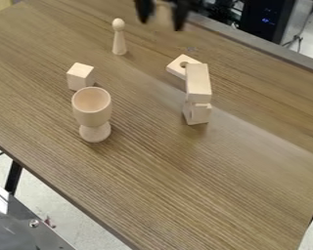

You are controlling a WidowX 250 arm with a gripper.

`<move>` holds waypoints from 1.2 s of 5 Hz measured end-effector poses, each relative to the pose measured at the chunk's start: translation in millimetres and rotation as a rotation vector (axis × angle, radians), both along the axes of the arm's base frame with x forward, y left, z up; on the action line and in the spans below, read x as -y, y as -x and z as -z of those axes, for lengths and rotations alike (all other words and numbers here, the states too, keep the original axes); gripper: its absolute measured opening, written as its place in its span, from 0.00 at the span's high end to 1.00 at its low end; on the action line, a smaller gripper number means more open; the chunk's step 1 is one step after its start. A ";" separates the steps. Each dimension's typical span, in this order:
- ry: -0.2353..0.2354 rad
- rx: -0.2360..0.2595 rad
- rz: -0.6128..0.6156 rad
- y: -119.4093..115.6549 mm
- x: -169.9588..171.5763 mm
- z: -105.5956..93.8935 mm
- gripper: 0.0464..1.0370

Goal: PUT BALL ON THE CUP

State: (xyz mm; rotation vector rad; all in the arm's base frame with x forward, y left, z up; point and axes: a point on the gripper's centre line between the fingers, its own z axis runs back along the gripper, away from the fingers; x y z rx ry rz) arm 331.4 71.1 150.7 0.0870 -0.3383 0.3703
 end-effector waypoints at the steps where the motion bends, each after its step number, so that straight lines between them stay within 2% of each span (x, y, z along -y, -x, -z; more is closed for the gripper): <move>1: 0.056 -0.064 -0.026 35.3 -12.4 -11.8 0.33; 2: 0.066 -0.115 -0.072 69.9 -19.5 -22.5 0.33; 3: 0.048 -0.140 -0.109 91.9 -20.2 -20.8 0.33; 4: 0.064 -0.183 -0.133 106.7 -20.5 -4.9 0.33; 6: 0.060 -0.254 -0.136 114.9 -21.8 30.7 0.33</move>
